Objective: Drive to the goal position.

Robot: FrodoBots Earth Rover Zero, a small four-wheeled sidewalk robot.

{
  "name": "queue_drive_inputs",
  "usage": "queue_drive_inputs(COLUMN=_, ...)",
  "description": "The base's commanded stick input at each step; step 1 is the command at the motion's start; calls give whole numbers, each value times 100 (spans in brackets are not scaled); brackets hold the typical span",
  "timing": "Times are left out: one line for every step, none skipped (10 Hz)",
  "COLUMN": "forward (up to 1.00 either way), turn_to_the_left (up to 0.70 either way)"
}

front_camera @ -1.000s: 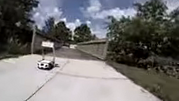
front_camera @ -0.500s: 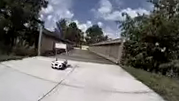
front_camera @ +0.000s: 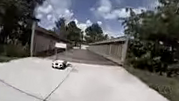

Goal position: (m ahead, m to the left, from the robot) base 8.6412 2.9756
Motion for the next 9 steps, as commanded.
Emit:
queue_drive_inputs(forward=85, turn_to_the_left=0)
queue_drive_inputs(forward=85, turn_to_the_left=0)
queue_drive_inputs(forward=85, turn_to_the_left=7)
queue_drive_inputs(forward=85, turn_to_the_left=22)
queue_drive_inputs(forward=85, turn_to_the_left=30)
queue_drive_inputs(forward=85, turn_to_the_left=3)
queue_drive_inputs(forward=85, turn_to_the_left=0)
queue_drive_inputs(forward=85, turn_to_the_left=0)
queue_drive_inputs(forward=85, turn_to_the_left=0)
